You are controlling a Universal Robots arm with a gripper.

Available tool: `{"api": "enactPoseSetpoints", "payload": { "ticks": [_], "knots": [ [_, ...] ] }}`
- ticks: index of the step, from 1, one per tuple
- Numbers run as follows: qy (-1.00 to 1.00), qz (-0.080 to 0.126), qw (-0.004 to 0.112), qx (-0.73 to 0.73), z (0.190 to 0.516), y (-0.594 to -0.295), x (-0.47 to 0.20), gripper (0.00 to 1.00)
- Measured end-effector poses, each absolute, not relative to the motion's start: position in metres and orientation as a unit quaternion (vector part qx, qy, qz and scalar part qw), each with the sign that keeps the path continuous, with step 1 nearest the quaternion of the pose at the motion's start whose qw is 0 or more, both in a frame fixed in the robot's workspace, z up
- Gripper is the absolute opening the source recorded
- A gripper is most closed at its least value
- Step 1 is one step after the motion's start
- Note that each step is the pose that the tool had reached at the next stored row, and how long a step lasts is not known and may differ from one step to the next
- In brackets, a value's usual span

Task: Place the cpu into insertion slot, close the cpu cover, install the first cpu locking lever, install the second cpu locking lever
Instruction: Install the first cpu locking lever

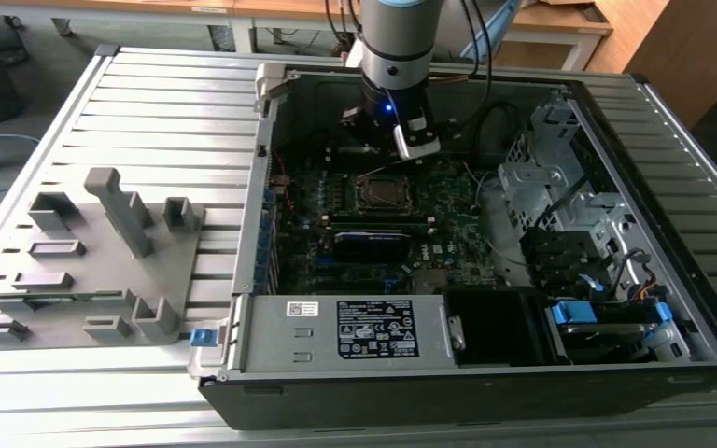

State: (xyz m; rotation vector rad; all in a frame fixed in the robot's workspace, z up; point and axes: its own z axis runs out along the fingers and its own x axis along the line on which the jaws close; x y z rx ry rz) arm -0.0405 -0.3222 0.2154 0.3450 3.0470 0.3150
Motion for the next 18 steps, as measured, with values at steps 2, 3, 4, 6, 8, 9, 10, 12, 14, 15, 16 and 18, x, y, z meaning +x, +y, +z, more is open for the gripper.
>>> {"api": "enactPoseSetpoints", "payload": {
  "ticks": [2,3,4,6,8,9,10,12,14,15,16,18],
  "knots": [
    [0.988,0.102,0.03,0.112,0.2153,-0.3222,-0.0403,0.1],
    [0.988,0.102,0.03,0.112,0.2152,-0.3222,-0.0402,0.1],
    [0.988,0.102,0.03,0.112,0.2152,-0.3222,-0.0401,0.1],
    [0.988,0.102,0.03,0.112,0.2152,-0.3222,-0.0401,0.1],
    [0.988,0.102,0.03,0.112,0.2152,-0.3222,-0.0391,0.1],
    [0.988,0.102,0.03,0.112,0.2152,-0.3222,-0.0391,0.1],
    [0.988,0.102,0.03,0.112,0.2152,-0.3222,-0.039,0.1],
    [0.988,0.102,0.03,0.112,0.2148,-0.3221,-0.039,0.1],
    [0.988,0.102,0.03,0.112,0.2141,-0.3221,-0.039,0.1],
    [0.988,0.102,0.03,0.112,0.2137,-0.3222,-0.039,0.1],
    [0.988,0.102,0.029,0.112,0.2137,-0.3222,-0.0391,0.1],
    [0.988,0.102,0.029,0.112,0.2137,-0.3222,-0.039,0.1]
  ]
}}
